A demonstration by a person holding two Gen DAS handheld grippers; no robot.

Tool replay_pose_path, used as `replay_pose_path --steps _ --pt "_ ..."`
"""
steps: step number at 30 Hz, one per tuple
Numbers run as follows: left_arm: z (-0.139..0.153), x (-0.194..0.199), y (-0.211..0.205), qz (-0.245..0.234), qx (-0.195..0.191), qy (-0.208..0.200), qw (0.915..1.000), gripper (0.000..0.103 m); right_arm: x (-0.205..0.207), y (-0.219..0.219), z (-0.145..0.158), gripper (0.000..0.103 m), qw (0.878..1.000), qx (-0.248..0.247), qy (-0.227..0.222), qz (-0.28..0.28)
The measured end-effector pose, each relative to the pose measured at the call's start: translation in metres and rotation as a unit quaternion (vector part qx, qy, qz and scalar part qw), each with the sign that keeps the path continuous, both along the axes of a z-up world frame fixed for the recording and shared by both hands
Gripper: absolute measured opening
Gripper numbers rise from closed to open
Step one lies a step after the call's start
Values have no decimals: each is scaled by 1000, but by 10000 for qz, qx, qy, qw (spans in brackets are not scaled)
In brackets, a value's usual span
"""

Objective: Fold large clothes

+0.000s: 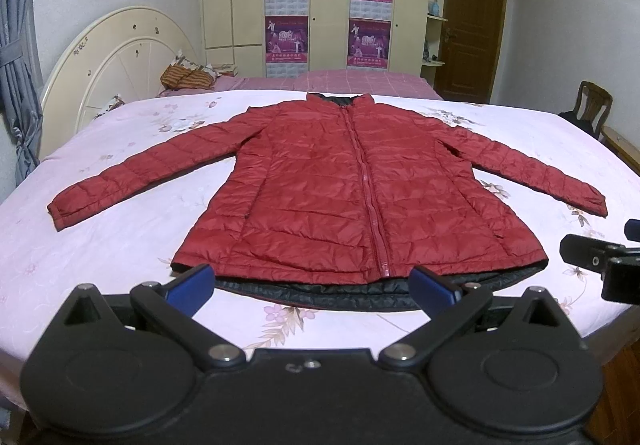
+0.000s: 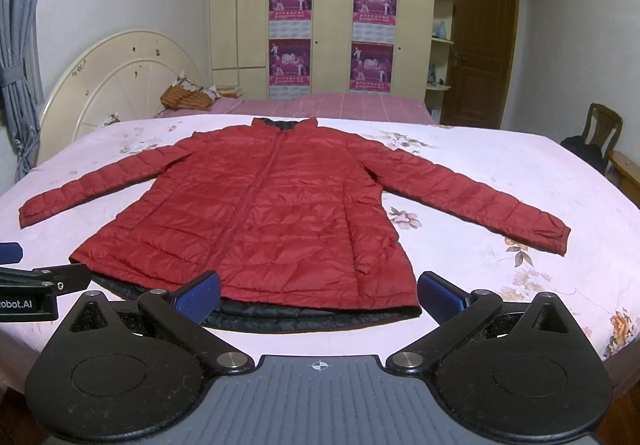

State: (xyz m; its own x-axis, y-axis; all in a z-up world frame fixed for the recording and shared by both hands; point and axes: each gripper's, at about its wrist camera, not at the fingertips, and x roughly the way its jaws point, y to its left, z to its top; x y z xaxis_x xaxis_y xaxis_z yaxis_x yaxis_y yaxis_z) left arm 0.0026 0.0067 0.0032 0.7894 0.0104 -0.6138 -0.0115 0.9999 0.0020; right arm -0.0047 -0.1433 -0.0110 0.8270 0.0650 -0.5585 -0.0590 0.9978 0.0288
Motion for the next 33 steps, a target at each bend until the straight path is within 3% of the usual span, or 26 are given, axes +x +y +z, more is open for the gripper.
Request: replay_pose_path --steps 33 --pt "1 -2 7 19 -11 -10 10000 103 0 4 1 103 10000 -2 -27 -35"
